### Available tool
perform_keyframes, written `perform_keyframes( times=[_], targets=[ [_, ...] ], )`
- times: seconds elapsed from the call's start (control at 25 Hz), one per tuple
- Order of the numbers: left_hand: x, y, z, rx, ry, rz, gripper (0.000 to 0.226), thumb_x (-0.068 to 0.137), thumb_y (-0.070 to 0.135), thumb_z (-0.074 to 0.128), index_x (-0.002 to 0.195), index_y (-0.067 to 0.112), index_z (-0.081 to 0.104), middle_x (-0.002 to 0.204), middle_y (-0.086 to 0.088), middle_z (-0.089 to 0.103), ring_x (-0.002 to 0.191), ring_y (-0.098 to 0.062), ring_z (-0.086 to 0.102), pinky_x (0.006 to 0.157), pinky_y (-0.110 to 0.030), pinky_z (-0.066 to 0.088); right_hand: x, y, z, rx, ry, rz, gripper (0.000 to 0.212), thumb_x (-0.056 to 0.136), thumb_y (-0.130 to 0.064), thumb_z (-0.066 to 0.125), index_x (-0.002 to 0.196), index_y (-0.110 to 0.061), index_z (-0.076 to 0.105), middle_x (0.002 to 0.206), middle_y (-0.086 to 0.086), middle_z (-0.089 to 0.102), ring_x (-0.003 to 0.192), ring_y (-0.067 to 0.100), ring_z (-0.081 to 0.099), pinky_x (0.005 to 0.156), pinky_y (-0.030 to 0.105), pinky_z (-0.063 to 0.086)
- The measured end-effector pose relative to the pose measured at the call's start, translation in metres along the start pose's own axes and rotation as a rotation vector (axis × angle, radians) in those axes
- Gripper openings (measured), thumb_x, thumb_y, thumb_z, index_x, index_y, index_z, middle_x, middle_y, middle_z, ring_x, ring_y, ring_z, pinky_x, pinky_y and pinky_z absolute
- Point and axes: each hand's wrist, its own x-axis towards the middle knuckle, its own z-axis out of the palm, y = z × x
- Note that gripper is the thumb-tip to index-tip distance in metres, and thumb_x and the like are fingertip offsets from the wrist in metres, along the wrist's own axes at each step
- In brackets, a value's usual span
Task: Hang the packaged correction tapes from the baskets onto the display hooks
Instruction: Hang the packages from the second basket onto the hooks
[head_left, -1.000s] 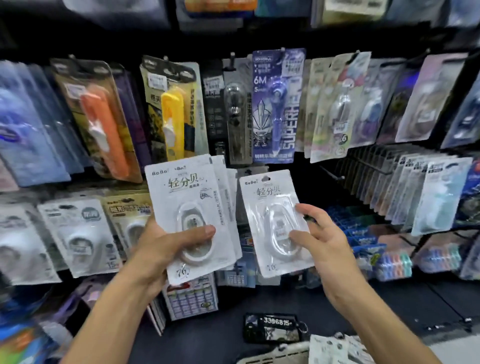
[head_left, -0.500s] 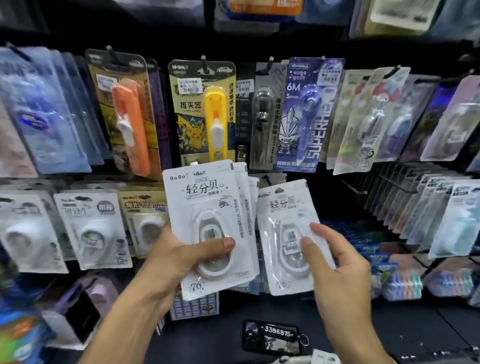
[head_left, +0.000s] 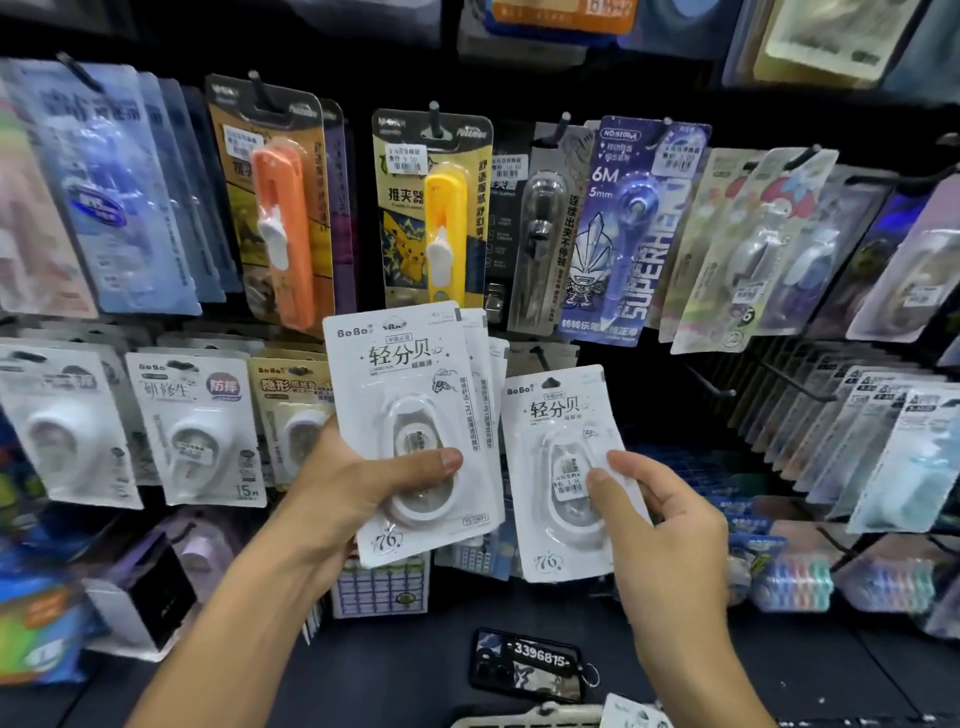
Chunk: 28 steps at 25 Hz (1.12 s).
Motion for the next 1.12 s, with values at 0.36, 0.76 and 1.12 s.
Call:
perform_keyframes(
  times=[0.36, 0.76, 1.12],
  targets=[
    [-0.003, -0.002, 0.004, 0.002, -0.016, 0.006, 0.075, 0.048, 0.015, 0.094, 0.119, 0.013, 0.070, 0.110, -0.010, 0.079, 0.101, -0.029, 0.077, 0.079, -0.033, 0.063, -0.011, 0.013, -0.010, 0.059, 0.005, 0.008, 0.017, 0.085, -0.033, 0.077, 0.097, -0.044, 0.075, 0.105, -0.025, 0.073, 0.105, -0.006, 0.064, 0.084, 0.018, 0.048],
    [-0.003, 0.001, 0.003, -0.031, -0.013, 0.053, 0.069, 0.048, 0.019, 0.093, 0.114, 0.016, 0.073, 0.110, -0.010, 0.079, 0.099, -0.027, 0.078, 0.074, -0.030, 0.063, -0.011, 0.011, -0.010, 0.307, 0.060, 0.012, 0.027, 0.074, -0.032, 0.077, 0.100, -0.027, 0.078, 0.092, -0.001, 0.078, 0.085, 0.013, 0.073, 0.069, 0.024, 0.057],
    [0.000, 0.001, 0.004, -0.025, -0.005, 0.067, 0.058, 0.049, 0.018, 0.093, 0.105, 0.020, 0.078, 0.109, -0.010, 0.080, 0.099, -0.028, 0.078, 0.075, -0.030, 0.062, -0.003, 0.008, -0.002, 0.074, 0.071, -0.035, 0.012, 0.090, -0.031, 0.074, 0.099, -0.039, 0.074, 0.103, -0.022, 0.074, 0.103, -0.003, 0.066, 0.086, 0.022, 0.049]
  ],
)
